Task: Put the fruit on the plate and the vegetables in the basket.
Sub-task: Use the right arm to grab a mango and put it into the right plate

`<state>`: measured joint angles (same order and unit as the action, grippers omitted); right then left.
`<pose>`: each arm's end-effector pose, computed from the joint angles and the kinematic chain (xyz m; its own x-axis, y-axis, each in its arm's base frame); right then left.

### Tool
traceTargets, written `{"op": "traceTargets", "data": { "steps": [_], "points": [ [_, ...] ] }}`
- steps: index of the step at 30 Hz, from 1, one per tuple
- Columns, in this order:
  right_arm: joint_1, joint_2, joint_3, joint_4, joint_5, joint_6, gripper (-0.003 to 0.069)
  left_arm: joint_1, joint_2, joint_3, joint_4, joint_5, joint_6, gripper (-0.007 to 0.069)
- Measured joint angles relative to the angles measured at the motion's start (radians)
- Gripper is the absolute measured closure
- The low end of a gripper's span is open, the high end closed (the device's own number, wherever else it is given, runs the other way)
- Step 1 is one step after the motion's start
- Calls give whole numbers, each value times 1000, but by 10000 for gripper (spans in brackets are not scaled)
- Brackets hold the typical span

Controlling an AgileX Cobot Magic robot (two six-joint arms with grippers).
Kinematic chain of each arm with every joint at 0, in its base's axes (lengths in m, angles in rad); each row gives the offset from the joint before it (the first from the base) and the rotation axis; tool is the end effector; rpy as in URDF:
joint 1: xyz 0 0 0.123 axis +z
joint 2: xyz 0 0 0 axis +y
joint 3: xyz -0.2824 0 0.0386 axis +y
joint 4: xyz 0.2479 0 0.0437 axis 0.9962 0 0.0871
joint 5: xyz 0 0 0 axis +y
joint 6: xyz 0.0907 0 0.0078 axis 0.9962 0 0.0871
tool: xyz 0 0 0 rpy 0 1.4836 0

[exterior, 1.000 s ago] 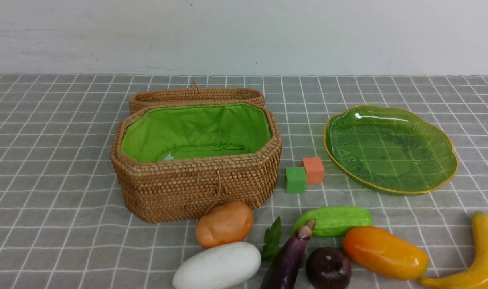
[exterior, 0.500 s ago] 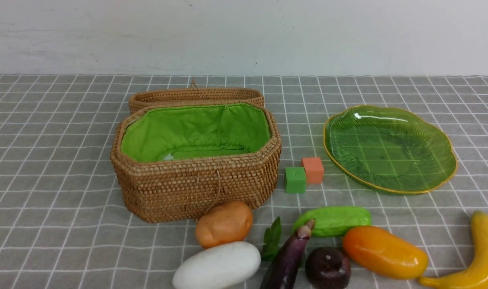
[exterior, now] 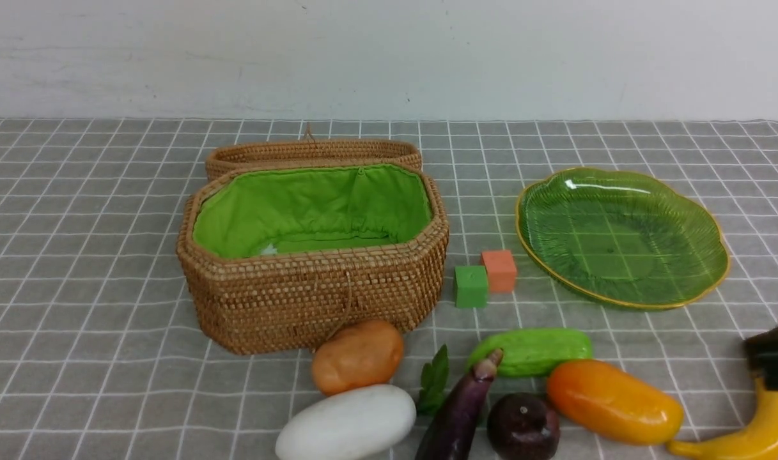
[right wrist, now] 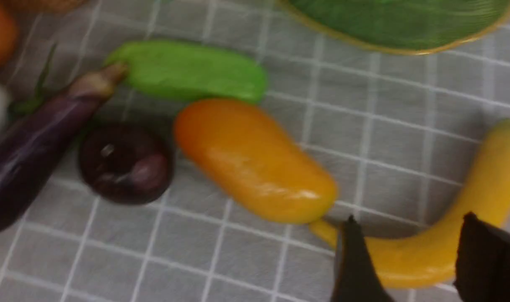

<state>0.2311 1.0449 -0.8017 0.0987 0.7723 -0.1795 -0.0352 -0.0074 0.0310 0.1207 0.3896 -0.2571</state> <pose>0.1906 0.0513 0.2967 -0.7442 -0.2863 -0.6036 -0.3515 0.9361 -0.0106 0.0525 0.0023 0.1683 -0.3131 -0.1338 -0.9403 -0.0541 0.9909 -0.1230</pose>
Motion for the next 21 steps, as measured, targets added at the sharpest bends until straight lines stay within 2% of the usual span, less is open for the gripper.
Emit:
{"op": "traceTargets", "data": {
  "steps": [1, 2, 4, 6, 11, 18, 21],
  "points": [
    [6, 8, -3, 4, 0, -10, 255, 0, 0, 0, 0, 0, 0, 386],
    [51, 74, -22, 8, 0, -80, 165, 0, 0, 0, 0, 0, 0, 386],
    [99, 143, -40, -15, 0, -143, 60, 0, 0, 0, 0, 0, 0, 386],
    [147, 224, -52, -76, -12, -188, -3, 0, 0, 0, 0, 0, 0, 386],
    [178, 368, -58, -192, -79, -204, -10, 0, 0, 0, 0, 0, 0, 386],
    [178, 537, -59, -205, -170, -208, 18, 0, 0, 0, 0, 0, 0, 386],
    [178, 570, -61, -209, -168, -211, 90, 0, 0, 0, 0, 0, 0, 386]
  ]
}}
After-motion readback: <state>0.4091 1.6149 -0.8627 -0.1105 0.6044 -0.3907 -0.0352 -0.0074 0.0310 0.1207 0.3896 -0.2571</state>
